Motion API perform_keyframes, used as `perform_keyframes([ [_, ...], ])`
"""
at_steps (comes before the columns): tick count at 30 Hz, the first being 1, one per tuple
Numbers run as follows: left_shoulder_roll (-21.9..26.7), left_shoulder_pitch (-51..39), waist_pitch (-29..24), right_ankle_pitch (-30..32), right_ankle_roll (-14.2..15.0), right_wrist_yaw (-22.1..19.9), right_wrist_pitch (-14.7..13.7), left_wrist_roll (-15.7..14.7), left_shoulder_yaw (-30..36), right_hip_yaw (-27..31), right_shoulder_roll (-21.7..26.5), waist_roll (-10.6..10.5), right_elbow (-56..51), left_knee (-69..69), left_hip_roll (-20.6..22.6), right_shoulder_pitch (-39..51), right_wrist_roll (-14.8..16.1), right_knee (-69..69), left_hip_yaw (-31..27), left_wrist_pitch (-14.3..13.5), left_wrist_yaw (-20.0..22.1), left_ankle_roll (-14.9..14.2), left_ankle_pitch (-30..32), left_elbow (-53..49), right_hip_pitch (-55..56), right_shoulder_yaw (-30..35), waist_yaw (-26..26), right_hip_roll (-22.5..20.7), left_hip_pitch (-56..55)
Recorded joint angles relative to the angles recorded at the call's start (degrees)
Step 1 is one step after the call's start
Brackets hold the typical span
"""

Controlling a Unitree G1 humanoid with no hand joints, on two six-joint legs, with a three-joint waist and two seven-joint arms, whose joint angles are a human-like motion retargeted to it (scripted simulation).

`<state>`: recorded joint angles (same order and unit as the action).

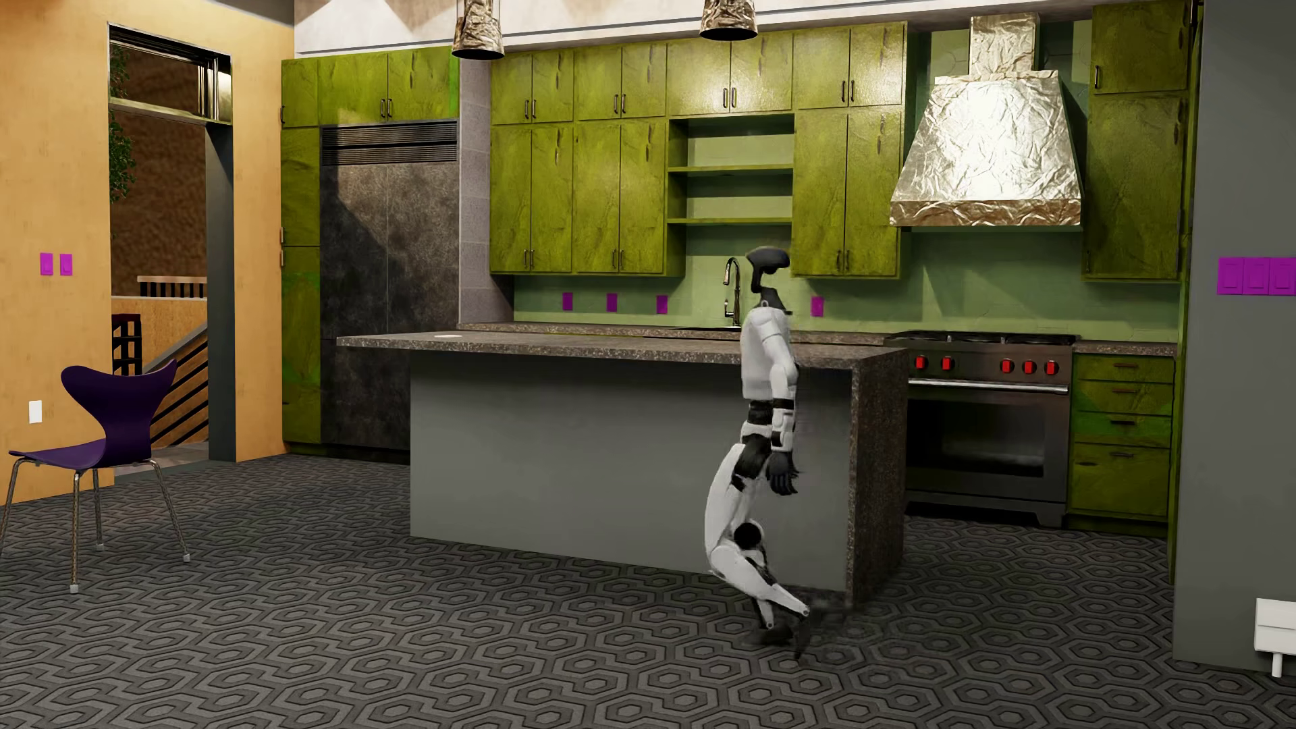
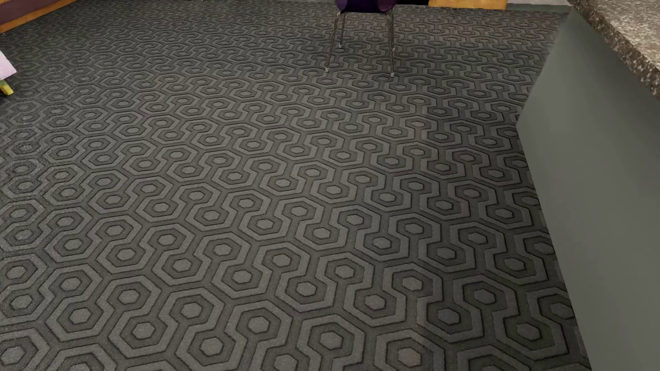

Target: Walk to the dark purple chair

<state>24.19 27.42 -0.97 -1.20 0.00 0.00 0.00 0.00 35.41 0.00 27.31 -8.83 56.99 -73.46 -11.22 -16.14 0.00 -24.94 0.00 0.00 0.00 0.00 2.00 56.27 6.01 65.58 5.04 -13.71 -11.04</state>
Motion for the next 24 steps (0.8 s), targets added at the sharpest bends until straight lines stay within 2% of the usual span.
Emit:
perform_keyframes([
  [1, 0.0, 0.9, -1.6, -5.5, 0.0, 0.0, 0.0, 0.0, 2.8, 0.0, 0.4, 1.1, -1.1, 1.3, 0.8, 1.4, 0.0, 1.1, 0.0, 0.0, 0.0, 0.0, -4.7, 1.0, -6.2, -3.5, 1.1, 0.9, -2.0],
  [2, -0.3, 1.4, -3.2, -10.1, 0.0, 0.0, 0.0, 0.0, 5.3, 0.0, 1.1, 2.8, -3.6, 6.3, 3.2, 1.7, 0.0, 0.9, 0.0, 0.0, 0.0, 0.0, -8.1, 2.8, -12.0, -10.5, 2.2, 3.1, -3.1],
  [3, -0.6, 1.2, -4.0, -12.0, 0.0, 0.0, 0.0, 0.0, 7.9, 0.0, 1.3, 3.6, -6.5, 13.5, 4.2, 2.6, 0.0, 1.2, 0.0, 0.0, 0.0, 0.0, -8.7, 3.6, -15.1, -17.6, 3.4, 3.8, -5.1],
  [5, -1.1, 0.8, -5.0, -13.0, 0.0, 0.0, 0.0, 0.0, 8.9, 0.0, 1.6, 4.6, -13.5, 32.0, 6.0, 4.7, 0.0, 1.6, 0.0, 0.0, 0.0, 0.0, -0.5, 3.2, -19.7, -29.3, 4.4, 4.7, -6.3],
  [6, -1.3, 0.8, -5.1, -13.1, 0.0, 0.0, 0.0, 0.0, 7.5, 0.0, 1.8, 4.6, -16.7, 40.6, 6.4, 5.8, 0.0, 1.7, 0.0, 0.0, 0.0, 0.0, 4.9, 2.1, -21.5, -32.8, 4.5, 4.8, -6.3],
  [7, -1.4, 0.8, -5.5, -12.8, 0.0, 0.0, 0.0, 0.0, 5.7, 0.0, 1.9, 4.9, -19.5, 46.4, 6.7, 6.5, 0.0, 1.8, 0.0, 0.0, 0.0, 0.0, 7.2, 0.8, -24.1, -34.7, 4.6, 5.3, -5.2],
  [9, -0.7, -0.4, -5.9, -10.8, 0.0, 0.0, 0.0, 0.0, 3.1, 0.0, 1.8, 5.6, -23.3, 44.5, 7.1, 6.2, 0.0, 2.2, 0.0, 0.0, 0.0, 0.0, 5.3, -0.9, -28.8, -35.8, 4.2, 6.5, -5.8],
  [10, -0.2, -1.4, -5.4, -8.1, 0.0, 0.0, 0.0, 0.0, 1.7, 0.0, 1.3, 6.3, -23.4, 41.5, 7.5, 5.0, 0.0, 2.6, 0.0, 0.0, 0.0, 0.0, 7.1, -0.9, -30.3, -35.3, 4.6, 7.6, -6.3],
  [11, 0.4, -2.5, -5.0, -2.8, 0.0, 0.0, 0.0, 0.0, 0.6, 0.0, 0.3, 7.6, -21.4, 38.5, 8.3, 3.5, 0.0, 2.1, 0.0, 0.0, 0.0, 0.0, 6.7, -0.2, -31.2, -33.7, 5.1, 9.3, -6.0],
  [12, 1.1, -3.7, -4.4, 5.4, 0.0, 0.0, 0.0, 0.0, -1.0, 0.0, -1.0, 8.6, -17.6, 37.3, 9.0, 2.4, 0.0, -1.5, 0.0, 0.0, 0.0, 0.0, 4.2, 0.8, -29.4, -30.1, 5.5, 10.6, -4.0],
  [13, 1.4, -5.0, -3.8, 13.9, 0.0, 0.0, 0.0, 0.0, -3.3, 0.0, -2.2, 9.4, -13.2, 37.8, 9.6, 2.2, 0.0, -10.0, 0.0, 0.0, 0.0, 0.0, 1.4, 1.3, -23.4, -24.7, 5.8, 11.5, -1.3],
  [14, 1.6, -6.3, -2.7, 18.5, 0.0, 0.0, 0.0, 0.0, -5.8, 0.0, -2.7, 9.9, -10.0, 38.8, 10.2, 2.5, 0.0, -21.5, 0.0, 0.0, 0.0, 0.0, -0.7, 0.8, -14.2, -19.1, 5.0, 11.5, -0.1],
  [16, 2.4, -8.4, -2.3, 19.0, 0.0, 0.0, 0.0, 0.0, -8.7, 0.0, -2.3, 9.5, -8.2, 41.9, 11.2, 0.5, 0.0, -37.9, 0.0, 0.0, 0.0, 0.0, -2.6, -2.4, 0.5, -13.7, -0.9, 10.4, 4.1],
  [17, 2.7, -9.2, -2.3, 18.5, 0.0, 0.0, 0.0, 0.0, -10.1, 0.0, -1.8, 8.7, -8.3, 44.4, 11.1, -1.8, 0.0, -38.8, 0.0, 0.0, 0.0, 0.0, -2.3, -4.2, 5.3, -12.8, -3.5, 9.5, 7.8],
  [19, 3.2, -9.9, -2.6, 19.4, 0.0, 0.0, 0.0, 0.0, -15.7, 0.0, -1.4, 7.8, -7.5, 46.2, 10.9, -5.5, 0.0, -29.0, 0.0, 0.0, 0.0, 0.0, -2.5, -8.2, 12.1, -10.7, -6.9, 7.9, 13.4],
  [21, 3.4, -10.2, -4.8, 23.4, 0.0, 0.0, 0.0, 0.0, -20.2, 0.0, -2.1, 8.1, -5.3, 46.3, 11.4, -6.8, 0.0, -11.6, 0.0, 0.0, 0.0, 0.0, -5.6, -11.8, 13.1, -6.3, -8.5, 6.4, 18.5],
  [22, 3.5, -9.8, -5.3, 20.6, 0.0, 0.0, 0.0, 0.0, -20.6, 0.0, -2.3, 8.3, -4.7, 46.7, 12.0, -7.1, 0.0, -4.5, 0.0, 0.0, 0.0, 0.0, -7.1, -12.9, 13.0, -4.6, -8.4, 6.2, 21.5],
  [24, 3.1, -8.2, -4.9, 2.1, 0.0, 0.0, 0.0, 0.0, -17.6, 0.0, -2.3, 8.0, -5.3, 47.1, 12.8, -8.0, 0.0, 0.5, 0.0, 0.0, 0.0, 0.0, -9.6, -12.7, 13.3, -5.8, -8.5, 6.8, 26.4],
])
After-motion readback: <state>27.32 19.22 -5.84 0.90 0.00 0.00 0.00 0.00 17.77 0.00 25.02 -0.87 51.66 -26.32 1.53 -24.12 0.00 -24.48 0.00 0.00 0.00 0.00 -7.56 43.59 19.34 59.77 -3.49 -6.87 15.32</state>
